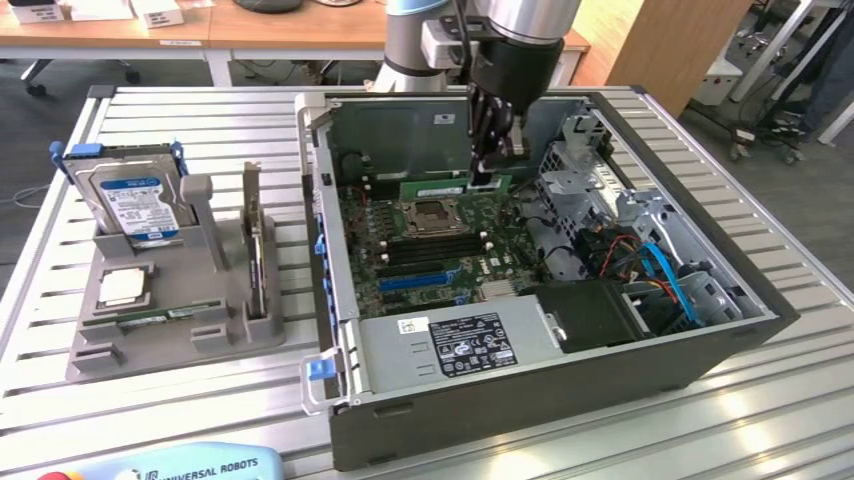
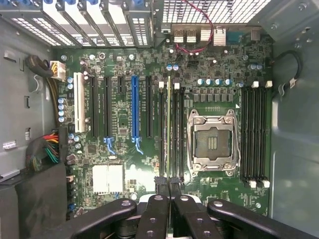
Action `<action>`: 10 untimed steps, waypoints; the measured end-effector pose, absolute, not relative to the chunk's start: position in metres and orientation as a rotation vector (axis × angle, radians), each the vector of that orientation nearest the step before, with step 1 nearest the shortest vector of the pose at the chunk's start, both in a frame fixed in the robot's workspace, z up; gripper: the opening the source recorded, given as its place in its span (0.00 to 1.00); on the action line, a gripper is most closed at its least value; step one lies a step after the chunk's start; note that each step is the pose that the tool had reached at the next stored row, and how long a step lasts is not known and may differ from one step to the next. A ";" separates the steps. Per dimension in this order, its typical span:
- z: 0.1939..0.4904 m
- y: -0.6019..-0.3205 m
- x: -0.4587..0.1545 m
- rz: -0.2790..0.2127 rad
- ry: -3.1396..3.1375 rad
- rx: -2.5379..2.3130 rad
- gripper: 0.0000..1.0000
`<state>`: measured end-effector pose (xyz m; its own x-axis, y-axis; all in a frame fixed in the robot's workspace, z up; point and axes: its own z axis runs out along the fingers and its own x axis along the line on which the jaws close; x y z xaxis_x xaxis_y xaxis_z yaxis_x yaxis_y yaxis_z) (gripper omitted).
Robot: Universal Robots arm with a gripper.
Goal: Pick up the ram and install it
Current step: 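Insert the ram into the slot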
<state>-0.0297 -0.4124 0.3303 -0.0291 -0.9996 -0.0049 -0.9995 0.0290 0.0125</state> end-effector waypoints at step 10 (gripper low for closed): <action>0.323 -0.412 -0.030 -0.012 -2.255 2.186 0.11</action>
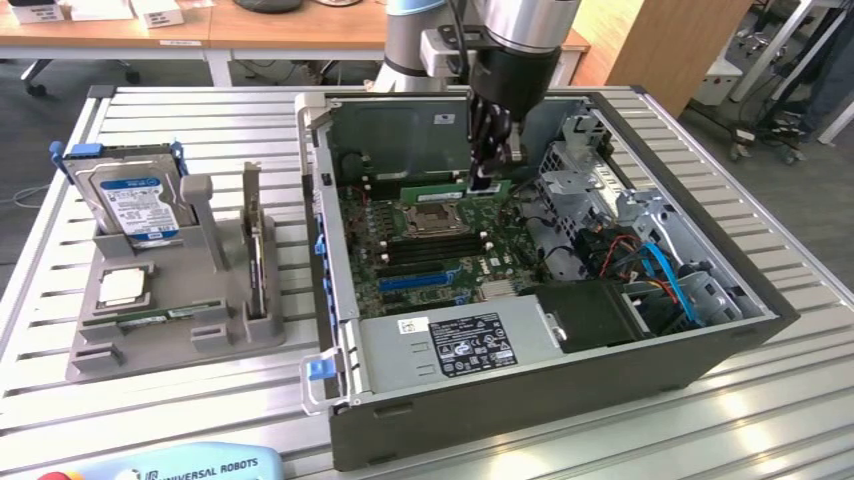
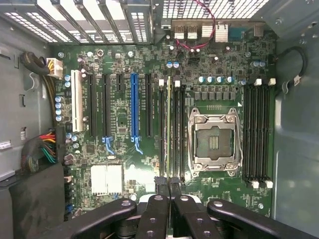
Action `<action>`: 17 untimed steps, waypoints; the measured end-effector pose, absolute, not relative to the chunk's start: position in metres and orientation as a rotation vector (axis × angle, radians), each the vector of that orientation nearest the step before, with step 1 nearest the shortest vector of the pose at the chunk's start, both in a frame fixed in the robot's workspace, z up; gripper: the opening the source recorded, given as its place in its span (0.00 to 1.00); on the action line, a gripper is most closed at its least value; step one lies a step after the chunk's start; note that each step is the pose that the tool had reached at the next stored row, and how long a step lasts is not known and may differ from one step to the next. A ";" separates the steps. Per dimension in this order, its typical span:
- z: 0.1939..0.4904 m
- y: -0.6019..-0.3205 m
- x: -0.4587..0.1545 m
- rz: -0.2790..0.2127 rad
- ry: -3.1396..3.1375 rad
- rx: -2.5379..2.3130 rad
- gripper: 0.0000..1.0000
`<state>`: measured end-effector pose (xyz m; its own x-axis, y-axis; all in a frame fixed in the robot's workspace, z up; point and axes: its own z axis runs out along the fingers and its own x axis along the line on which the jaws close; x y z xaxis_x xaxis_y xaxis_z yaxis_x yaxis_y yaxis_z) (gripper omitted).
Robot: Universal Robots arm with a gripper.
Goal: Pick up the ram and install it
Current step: 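Insert the ram into the slot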
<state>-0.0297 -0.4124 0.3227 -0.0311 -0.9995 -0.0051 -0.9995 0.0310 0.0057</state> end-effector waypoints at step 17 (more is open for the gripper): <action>0.312 -0.412 -0.030 -0.006 -2.265 2.183 0.11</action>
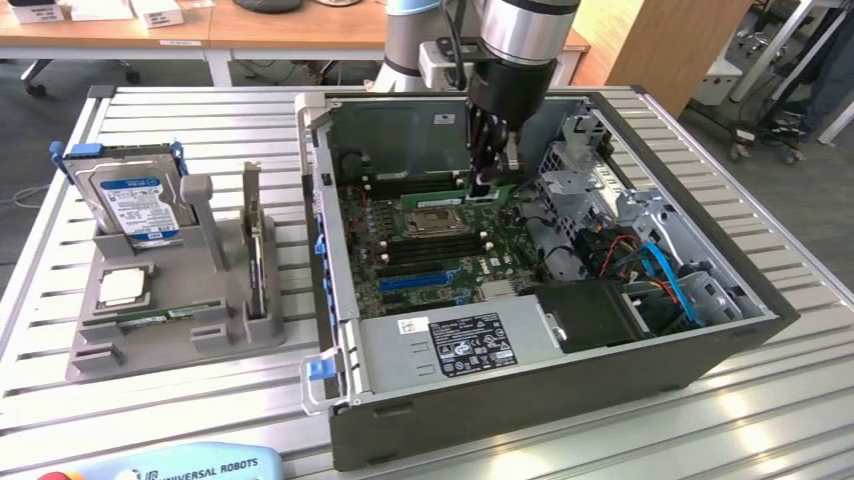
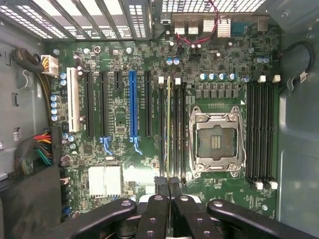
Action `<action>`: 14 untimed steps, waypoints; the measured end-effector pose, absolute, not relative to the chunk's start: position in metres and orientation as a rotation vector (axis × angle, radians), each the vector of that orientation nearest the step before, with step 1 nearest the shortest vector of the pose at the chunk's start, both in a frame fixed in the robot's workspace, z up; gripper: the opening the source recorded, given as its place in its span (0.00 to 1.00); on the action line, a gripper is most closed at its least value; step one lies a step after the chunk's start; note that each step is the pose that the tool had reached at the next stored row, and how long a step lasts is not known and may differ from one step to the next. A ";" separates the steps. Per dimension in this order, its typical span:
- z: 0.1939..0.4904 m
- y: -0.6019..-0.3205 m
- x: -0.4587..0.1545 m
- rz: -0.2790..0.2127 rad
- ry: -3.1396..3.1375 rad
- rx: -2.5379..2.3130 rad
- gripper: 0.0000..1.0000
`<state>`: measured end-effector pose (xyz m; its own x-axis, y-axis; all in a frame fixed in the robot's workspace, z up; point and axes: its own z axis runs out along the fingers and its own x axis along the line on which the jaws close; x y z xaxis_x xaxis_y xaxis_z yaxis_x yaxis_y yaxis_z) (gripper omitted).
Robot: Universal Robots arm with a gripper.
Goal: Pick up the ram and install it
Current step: 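Insert the ram into the slot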
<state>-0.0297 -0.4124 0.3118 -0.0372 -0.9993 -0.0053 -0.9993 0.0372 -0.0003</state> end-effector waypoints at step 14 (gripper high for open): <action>0.297 -0.412 -0.030 -0.005 2.268 -2.158 0.11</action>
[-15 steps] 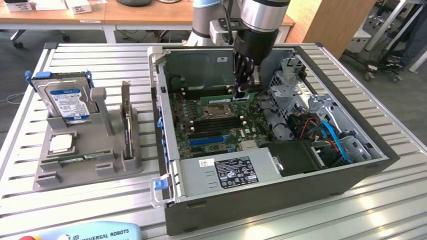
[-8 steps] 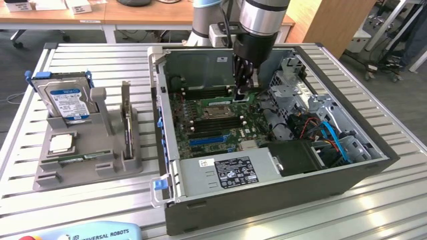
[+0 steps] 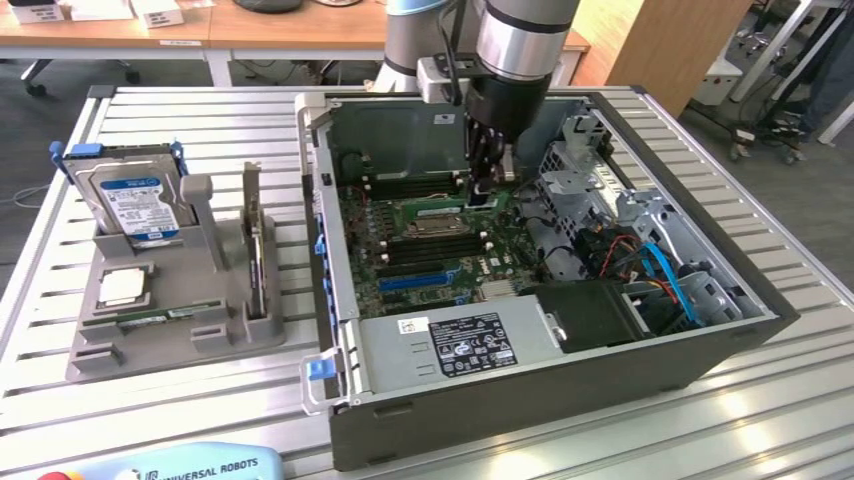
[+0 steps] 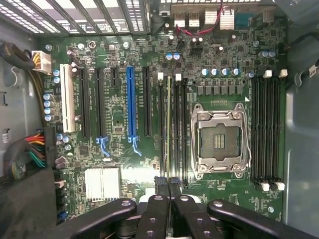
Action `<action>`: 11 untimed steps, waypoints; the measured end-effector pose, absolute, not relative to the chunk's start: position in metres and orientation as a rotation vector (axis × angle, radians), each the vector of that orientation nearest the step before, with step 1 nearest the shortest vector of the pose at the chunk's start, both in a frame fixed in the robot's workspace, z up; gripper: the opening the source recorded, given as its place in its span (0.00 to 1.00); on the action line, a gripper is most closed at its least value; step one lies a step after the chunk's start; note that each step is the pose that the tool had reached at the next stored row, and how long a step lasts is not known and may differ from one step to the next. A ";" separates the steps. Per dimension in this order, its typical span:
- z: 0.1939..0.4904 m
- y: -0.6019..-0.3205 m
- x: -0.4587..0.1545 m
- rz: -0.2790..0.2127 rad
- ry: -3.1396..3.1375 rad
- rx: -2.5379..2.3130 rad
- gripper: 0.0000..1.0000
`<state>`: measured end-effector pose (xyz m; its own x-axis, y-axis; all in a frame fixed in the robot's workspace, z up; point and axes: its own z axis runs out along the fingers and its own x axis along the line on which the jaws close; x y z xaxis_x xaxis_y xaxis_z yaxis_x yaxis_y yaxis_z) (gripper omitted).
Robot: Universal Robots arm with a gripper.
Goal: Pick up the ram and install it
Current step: 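Insert the ram into the slot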
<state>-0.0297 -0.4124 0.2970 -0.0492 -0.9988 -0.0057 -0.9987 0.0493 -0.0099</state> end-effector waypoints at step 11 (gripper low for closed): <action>0.288 -0.412 -0.030 -0.011 2.282 -2.139 0.11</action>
<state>-0.0298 -0.4125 0.2882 -0.0643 -0.9979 -0.0052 -0.9978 0.0644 -0.0149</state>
